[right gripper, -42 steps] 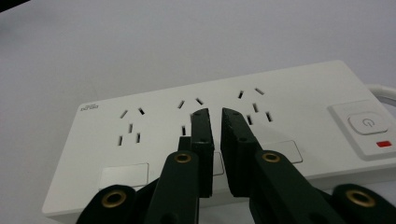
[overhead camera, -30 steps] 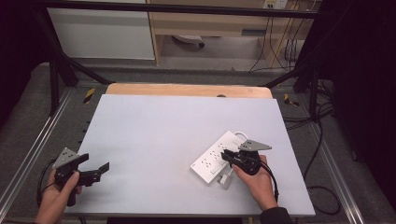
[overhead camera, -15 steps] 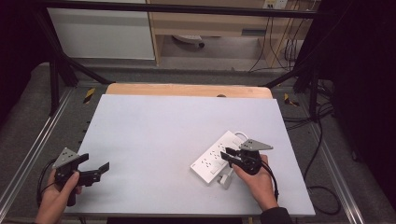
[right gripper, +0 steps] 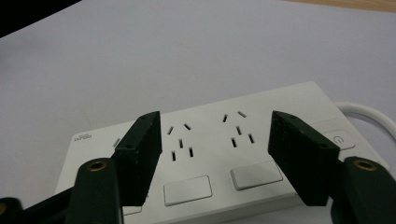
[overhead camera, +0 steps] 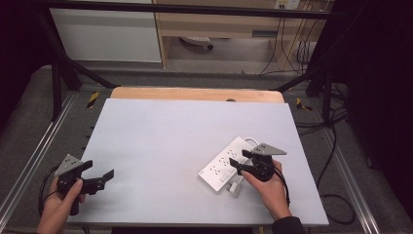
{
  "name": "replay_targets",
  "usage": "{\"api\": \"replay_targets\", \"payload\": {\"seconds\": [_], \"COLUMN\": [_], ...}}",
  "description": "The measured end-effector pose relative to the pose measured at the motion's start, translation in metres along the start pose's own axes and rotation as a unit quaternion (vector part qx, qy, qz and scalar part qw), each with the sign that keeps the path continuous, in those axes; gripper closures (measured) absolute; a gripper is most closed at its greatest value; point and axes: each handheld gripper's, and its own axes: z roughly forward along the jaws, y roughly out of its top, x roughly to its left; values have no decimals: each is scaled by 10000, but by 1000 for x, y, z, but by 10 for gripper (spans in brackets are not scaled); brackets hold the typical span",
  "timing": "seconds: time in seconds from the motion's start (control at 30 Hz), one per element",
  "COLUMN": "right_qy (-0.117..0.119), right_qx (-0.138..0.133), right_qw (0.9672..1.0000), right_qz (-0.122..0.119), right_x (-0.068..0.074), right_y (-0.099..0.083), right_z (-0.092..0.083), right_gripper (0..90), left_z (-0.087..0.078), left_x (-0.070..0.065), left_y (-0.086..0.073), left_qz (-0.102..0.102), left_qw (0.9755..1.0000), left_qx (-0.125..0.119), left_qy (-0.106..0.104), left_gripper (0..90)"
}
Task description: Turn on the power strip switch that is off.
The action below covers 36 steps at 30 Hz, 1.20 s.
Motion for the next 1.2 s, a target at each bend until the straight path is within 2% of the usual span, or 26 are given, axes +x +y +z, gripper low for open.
{"api": "replay_targets", "payload": {"seconds": [0.13,0.3,0.37,0.73,1.2], "right_qy": [-16,-170,-226,-367,-619], "right_qx": [-4,-56,-72,-304,-755], "right_qw": [10000,9998,9997,9989,9951], "right_qz": [-12,-29,7,-34,-139], "right_x": [1,3,4,3,2], "right_y": [1,3,4,6,12], "right_z": [0,1,1,-7,-21], "right_gripper": [276,66,30,24,29], "left_z": [0,0,0,0,0], "left_x": [0,0,0,0,1], "left_y": [0,0,0,0,-1], "left_qz": [-2,-1,-1,-6,-21], "left_qw": [10000,10000,10000,10000,10000], "left_qx": [-1,-2,-3,4,26], "left_qy": [2,3,1,7,10], "left_gripper": [70,70,70,70,70]}}
